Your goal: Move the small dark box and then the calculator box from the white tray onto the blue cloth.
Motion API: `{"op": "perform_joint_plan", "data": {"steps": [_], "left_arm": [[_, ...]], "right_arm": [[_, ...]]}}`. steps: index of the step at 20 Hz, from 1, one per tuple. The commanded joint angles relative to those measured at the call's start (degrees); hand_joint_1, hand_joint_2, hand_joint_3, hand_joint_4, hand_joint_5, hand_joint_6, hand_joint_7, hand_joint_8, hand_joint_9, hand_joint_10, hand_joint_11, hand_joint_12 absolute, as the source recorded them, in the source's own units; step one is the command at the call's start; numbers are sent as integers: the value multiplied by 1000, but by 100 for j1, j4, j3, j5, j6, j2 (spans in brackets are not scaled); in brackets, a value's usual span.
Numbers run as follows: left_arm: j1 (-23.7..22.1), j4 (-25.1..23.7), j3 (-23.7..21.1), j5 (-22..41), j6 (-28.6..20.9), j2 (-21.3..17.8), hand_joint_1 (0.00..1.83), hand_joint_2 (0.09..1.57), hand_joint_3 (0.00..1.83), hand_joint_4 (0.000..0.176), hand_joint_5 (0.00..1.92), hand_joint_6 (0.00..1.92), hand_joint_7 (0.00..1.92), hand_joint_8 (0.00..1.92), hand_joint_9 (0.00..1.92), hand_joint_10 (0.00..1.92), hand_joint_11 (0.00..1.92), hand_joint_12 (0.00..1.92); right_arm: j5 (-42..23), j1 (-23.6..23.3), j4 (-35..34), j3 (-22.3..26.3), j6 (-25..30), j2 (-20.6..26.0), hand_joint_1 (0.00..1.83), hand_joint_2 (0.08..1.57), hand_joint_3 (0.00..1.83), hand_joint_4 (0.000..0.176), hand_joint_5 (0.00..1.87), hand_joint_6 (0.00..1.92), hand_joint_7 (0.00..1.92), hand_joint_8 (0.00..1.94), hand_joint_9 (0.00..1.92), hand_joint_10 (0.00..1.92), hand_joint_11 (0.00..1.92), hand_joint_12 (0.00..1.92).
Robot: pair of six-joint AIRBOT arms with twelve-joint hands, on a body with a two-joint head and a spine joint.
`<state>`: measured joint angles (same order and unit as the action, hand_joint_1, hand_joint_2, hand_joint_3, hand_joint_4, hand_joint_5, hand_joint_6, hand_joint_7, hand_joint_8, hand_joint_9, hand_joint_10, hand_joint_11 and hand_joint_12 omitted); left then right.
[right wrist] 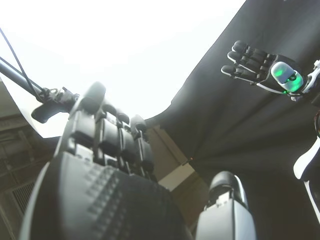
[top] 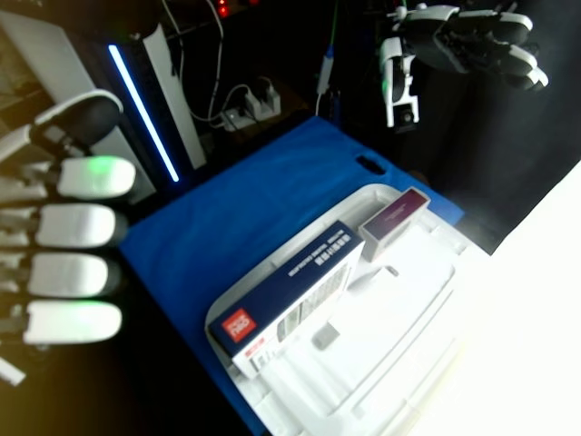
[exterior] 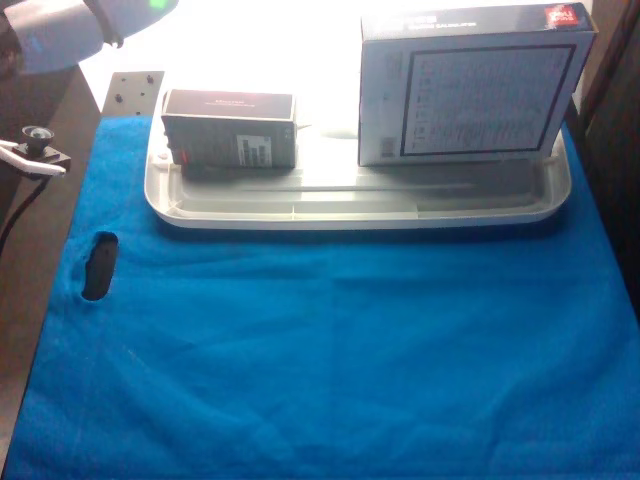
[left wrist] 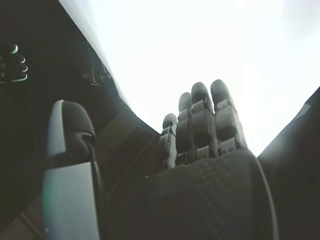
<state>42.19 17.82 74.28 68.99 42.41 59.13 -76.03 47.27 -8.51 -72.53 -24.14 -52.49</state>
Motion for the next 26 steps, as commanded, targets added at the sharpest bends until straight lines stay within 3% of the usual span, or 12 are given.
{"op": "perform_joint_plan", "data": {"steps": [1,5,8,9,10,12,14,15,17,18,19,26], "left_arm": [[-78,-19,31,630,-38,-1,590,1028,5,14,317,4,297,4,228,12,0,515],[-86,-125,47,467,-38,-42,688,1003,0,7,286,0,274,0,211,0,0,568],[-486,-717,274,-365,-222,-142,741,954,0,0,275,5,263,5,213,5,0,555],[-614,-967,448,-654,-544,-125,785,933,0,4,297,6,266,3,214,3,0,535],[-726,-1181,601,-889,-786,-109,812,925,0,26,298,3,253,2,188,3,0,454],[-1083,-1722,827,-1748,-950,-109,813,891,0,35,293,0,254,2,191,4,0,452],[-1597,-2683,963,-2752,-1075,-104,897,913,1,0,282,0,306,9,260,14,1,473],[-1818,-3215,1017,-3189,-1271,-81,980,947,4,0,269,0,338,7,308,14,0,530],[-2149,-4307,1175,-3753,-1888,25,845,895,0,19,207,0,297,1,257,0,0,369],[-2262,-4751,1213,-4038,-2044,71,830,888,0,9,187,0,304,3,242,0,0,302],[-2325,-4955,1213,-4205,-2050,92,829,913,5,0,166,0,294,0,236,0,0,293],[-2374,-5985,1291,-5000,-2068,425,809,828,4,0,134,0,322,1,274,1,0,362]], "right_arm": [[-635,-80,-148,-32,31,9,292,1007,6,0,381,2,375,4,339,20,59,602],[-635,-80,-155,-36,31,-2,296,1013,4,0,398,6,384,5,341,12,63,618],[-635,-80,-156,-36,31,-2,287,1018,3,0,403,5,375,1,330,4,41,618],[-635,-80,-157,-36,31,-2,277,1014,1,0,407,6,375,0,330,4,45,619],[-635,-80,-158,-35,31,-3,283,1008,0,0,410,6,368,0,321,0,32,612],[-634,-80,-173,-36,31,-23,285,1004,0,0,414,6,368,1,325,2,36,611],[-634,-80,-179,-36,31,-26,275,1010,1,0,423,7,372,2,328,3,50,621],[-634,-80,-180,-37,31,-26,272,1014,3,0,426,7,374,2,328,2,51,624],[-635,-80,-182,-36,31,-27,280,1001,0,0,430,6,380,4,332,3,55,628],[-635,-80,-182,-39,31,-42,286,983,0,0,432,6,380,3,329,2,50,625],[-635,-80,-182,-42,31,-50,286,978,0,0,436,7,380,3,328,1,51,624],[-634,-79,-187,-51,31,-75,265,982,0,0,428,5,384,4,330,2,55,618]]}}
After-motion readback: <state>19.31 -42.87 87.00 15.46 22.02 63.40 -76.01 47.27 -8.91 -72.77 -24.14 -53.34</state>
